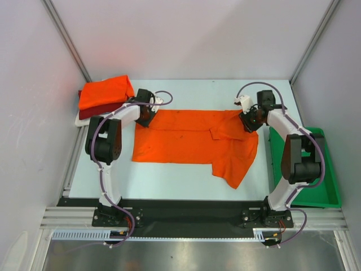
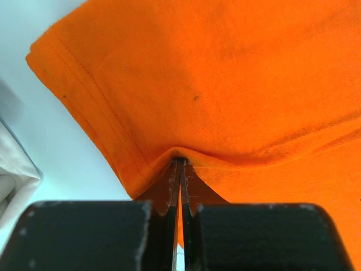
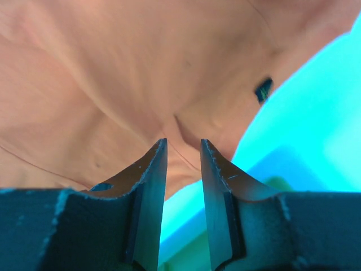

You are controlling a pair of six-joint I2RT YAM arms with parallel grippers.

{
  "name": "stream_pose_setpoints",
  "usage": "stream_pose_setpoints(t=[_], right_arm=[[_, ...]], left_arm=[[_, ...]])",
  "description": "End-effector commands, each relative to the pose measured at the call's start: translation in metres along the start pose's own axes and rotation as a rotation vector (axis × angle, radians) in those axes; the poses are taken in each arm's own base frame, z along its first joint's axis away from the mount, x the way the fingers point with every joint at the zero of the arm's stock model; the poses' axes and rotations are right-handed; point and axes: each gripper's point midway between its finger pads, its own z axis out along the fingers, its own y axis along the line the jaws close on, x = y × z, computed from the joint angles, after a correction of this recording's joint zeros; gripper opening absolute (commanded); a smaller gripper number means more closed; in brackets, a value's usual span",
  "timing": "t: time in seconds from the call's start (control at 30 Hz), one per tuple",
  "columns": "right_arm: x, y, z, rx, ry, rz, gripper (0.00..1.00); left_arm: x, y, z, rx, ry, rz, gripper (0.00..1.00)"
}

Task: Fold and stack the t-shirts
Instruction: Fold the tshirt

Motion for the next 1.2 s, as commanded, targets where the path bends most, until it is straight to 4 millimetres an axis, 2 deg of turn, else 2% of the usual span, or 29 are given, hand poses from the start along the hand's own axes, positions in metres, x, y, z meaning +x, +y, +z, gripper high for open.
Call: stream_pose_setpoints(t=[0.0, 0.03, 0.07, 0.17, 0.37, 0.5, 0.63, 0.83, 0.93, 1.07, 1.17], right_arm=[[0.011, -0.004, -0.007, -0.045, -0.016, 0.03, 0.35], [0.013, 0.0, -0.008, -0.063, -0.014, 0.034, 0.36], [0.022, -0.006, -0.012, -0.065, -0.014, 0.063, 0.36], [0.025, 0.011, -0.018, -0.167, -0.037, 0.067, 0.37], [0.033, 0.03, -0.011, -0.257, -0.047, 0.102, 0.49], [0.035, 0.032, 0.0, -0.287, -0.042, 0.117, 0.51], [0.032, 0.02, 0.018, -0.286, -0.031, 0.124, 0.52], [0.028, 0.016, 0.029, -0.318, -0.033, 0.13, 0.5], [0.024, 0.017, 0.032, -0.334, -0.04, 0.138, 0.44], [0.024, 0.019, 0.033, -0.351, -0.041, 0.142, 0.23], [0.026, 0.021, 0.03, -0.356, -0.034, 0.141, 0.18]], left_arm=[[-0.006, 0.002, -0.002, 0.014, -0.004, -0.007, 0.02], [-0.004, 0.001, -0.002, 0.015, 0.001, -0.008, 0.02], [-0.003, 0.0, -0.001, 0.017, 0.005, -0.009, 0.03], [-0.001, 0.0, 0.0, 0.016, 0.012, -0.009, 0.03], [0.002, 0.0, 0.001, 0.012, 0.025, -0.004, 0.02], [0.007, -0.001, 0.001, 0.006, 0.038, 0.005, 0.03], [0.009, 0.001, 0.001, -0.008, 0.043, 0.015, 0.03], [0.013, 0.003, 0.001, -0.029, 0.057, 0.033, 0.02], [0.015, 0.002, 0.003, -0.033, 0.063, 0.036, 0.02], [0.014, 0.002, 0.003, -0.036, 0.062, 0.042, 0.03], [0.013, 0.001, 0.003, -0.034, 0.06, 0.043, 0.03]])
